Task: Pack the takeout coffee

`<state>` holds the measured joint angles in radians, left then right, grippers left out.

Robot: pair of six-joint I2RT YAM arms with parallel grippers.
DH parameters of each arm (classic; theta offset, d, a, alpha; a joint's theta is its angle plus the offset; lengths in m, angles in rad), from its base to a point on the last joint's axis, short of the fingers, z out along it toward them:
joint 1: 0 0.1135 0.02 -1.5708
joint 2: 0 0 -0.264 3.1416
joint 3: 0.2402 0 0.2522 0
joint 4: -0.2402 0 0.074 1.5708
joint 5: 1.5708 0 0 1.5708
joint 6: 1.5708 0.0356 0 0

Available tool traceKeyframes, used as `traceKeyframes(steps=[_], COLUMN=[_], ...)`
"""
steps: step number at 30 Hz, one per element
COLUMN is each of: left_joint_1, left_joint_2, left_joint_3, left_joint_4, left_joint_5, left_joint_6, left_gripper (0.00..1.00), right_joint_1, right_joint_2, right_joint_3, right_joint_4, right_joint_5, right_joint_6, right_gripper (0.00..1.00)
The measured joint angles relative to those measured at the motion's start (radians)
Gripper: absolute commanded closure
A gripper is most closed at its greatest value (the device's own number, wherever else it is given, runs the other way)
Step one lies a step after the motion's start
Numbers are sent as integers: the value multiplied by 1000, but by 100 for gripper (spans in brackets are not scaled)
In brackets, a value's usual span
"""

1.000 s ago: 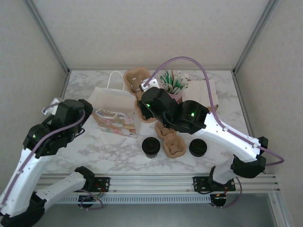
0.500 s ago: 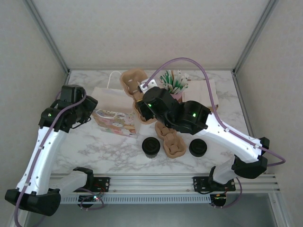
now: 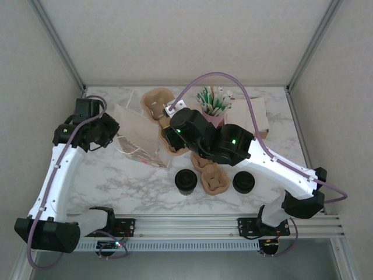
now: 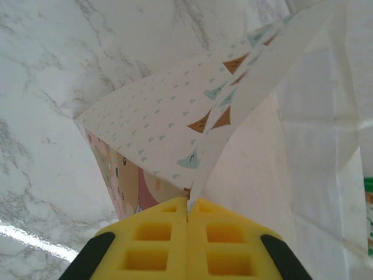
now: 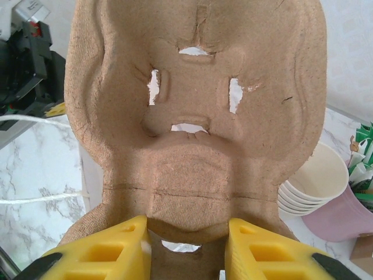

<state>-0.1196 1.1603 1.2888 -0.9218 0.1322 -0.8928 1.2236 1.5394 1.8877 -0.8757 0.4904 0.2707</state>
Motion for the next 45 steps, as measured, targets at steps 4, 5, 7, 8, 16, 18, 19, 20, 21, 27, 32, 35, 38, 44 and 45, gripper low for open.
traceKeyframes(steps=[4, 5, 7, 8, 16, 18, 19, 20, 21, 27, 32, 35, 38, 44, 45], left_joint_1=[0, 0, 0, 0, -1, -1, -1, -1, -1, -1, -4, -8, -10, -10, -10], left_joint_2=[37, 47, 62, 68, 100, 101, 103, 106, 110, 180, 228, 237, 248, 263, 265], left_joint_3=[28, 36, 48, 55, 111, 116, 118, 122, 126, 216, 287, 288, 288, 289, 289], left_joint_4=[3, 6, 6, 6, 6, 5, 6, 6, 5, -27, -62, -77, -91, -118, -121], left_joint_5=[43, 55, 80, 95, 201, 223, 234, 243, 250, 259, 261, 279, 304, 309, 309], left_joint_6=[38, 46, 64, 75, 166, 187, 197, 212, 224, 333, 424, 460, 495, 531, 531], left_gripper=[100, 100, 100, 100, 100, 100, 100, 100, 100, 100, 100, 100, 100, 95, 89], right_joint_1=[4, 6, 10, 12, 26, 26, 26, 26, 26, 26, 26, 26, 25, 15, 13], right_joint_2=[11, 13, 17, 19, 29, 31, 35, 41, 49, 120, 183, 222, 249, 280, 280], right_joint_3=[20, 24, 32, 36, 57, 61, 67, 75, 86, 161, 217, 245, 259, 272, 272], right_joint_4=[-11, -12, -12, -13, 3, 21, 31, 39, 44, 98, 117, 120, 113, 78, 71], right_joint_5=[-5, -6, -5, -5, -6, -10, -10, -10, -10, -13, 0, 30, 57, 78, 82], right_joint_6=[-5, -7, -14, -18, -64, -85, -99, -111, -124, -181, -190, -190, -189, -162, -154], right_gripper=[66, 66, 66, 66, 66, 66, 66, 66, 67, 67, 67, 66, 67, 67, 67])
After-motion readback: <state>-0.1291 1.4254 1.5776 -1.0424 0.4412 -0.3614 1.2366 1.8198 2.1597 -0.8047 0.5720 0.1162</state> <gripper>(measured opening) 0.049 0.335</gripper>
